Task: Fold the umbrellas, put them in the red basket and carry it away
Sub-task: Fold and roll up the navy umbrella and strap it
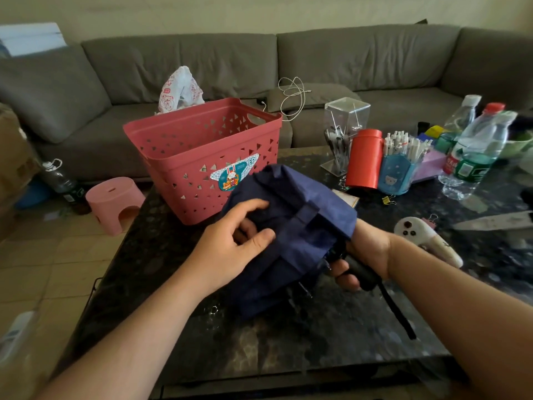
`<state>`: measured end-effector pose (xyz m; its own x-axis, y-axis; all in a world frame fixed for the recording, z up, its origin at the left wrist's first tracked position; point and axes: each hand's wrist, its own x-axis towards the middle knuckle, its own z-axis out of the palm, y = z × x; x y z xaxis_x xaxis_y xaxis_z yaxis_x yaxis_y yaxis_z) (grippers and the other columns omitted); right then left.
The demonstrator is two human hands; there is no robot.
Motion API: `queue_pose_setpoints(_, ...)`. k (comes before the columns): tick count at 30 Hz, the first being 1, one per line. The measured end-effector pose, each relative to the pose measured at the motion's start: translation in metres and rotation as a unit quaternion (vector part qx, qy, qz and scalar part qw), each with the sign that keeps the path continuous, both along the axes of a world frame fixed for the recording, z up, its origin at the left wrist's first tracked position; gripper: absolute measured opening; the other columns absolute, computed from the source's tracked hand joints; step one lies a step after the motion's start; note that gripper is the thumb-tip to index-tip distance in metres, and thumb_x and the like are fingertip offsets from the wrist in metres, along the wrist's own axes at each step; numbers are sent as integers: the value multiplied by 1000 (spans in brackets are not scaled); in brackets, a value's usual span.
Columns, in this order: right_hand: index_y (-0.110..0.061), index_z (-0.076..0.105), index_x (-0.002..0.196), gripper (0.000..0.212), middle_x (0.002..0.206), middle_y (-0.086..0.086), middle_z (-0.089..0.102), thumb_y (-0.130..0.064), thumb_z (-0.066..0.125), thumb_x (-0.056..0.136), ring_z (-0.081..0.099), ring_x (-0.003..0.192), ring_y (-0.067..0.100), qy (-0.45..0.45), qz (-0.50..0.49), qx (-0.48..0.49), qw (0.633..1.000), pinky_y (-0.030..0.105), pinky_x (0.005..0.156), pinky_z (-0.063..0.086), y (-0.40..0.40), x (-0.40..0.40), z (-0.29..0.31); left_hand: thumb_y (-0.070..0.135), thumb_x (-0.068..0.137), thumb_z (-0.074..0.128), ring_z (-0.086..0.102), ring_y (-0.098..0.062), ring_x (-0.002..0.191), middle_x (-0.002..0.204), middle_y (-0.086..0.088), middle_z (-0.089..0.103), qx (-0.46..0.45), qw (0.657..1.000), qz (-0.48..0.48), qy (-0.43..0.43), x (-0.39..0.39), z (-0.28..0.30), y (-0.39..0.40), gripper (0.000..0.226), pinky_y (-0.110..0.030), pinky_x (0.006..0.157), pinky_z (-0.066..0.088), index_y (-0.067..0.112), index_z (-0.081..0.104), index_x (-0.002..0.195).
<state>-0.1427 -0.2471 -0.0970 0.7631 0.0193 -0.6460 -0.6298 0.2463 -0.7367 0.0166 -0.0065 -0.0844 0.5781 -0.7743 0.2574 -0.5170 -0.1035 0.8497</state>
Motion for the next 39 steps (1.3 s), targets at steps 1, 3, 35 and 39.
queue_pose_setpoints(1, -15, 58, 77, 65, 63, 7, 42, -77, 42, 85, 46, 50, 19, 4, 20, 9, 1000, 24, 50, 34, 0, 0, -4, 69, 81, 67, 66, -19, 79, 85, 3, 67, 21, 1000, -5, -1, 2, 1, 2, 45, -35, 83, 56, 59, 60, 124)
queue_pose_setpoints(3, -15, 62, 86, 68, 67, 8, 45, -81, 53, 79, 45, 56, 19, 16, 50, 17, 998, 25, 53, 36, 2, -2, -8, 85, 80, 57, 68, -22, 69, 80, -2, 69, 84, 990, -50, 103, 0, 9, 7, 50, -39, 73, 57, 50, 66, 114)
queue_pose_setpoints(35, -1, 65, 78, 92, 66, 17, 55, -86, 32, 88, 54, 51, 27, 21, 43, -117, 992, 31, 52, 46, -9, -8, 16, 86, 77, 26, 68, -38, 122, 140, -14, 66, 330, 842, -152, 398, -7, 8, 13, 95, -63, 82, 62, 24, 61, 141)
queue_pose_setpoints(39, -2, 67, 81, 88, 67, 18, 56, -82, 32, 94, 53, 50, 27, 12, 61, -138, 989, 31, 52, 45, 0, 0, 14, 93, 69, 27, 45, -47, 143, 152, -18, 53, 316, 823, -85, 465, -3, 2, 7, 115, -83, 103, 37, 8, 54, 142)
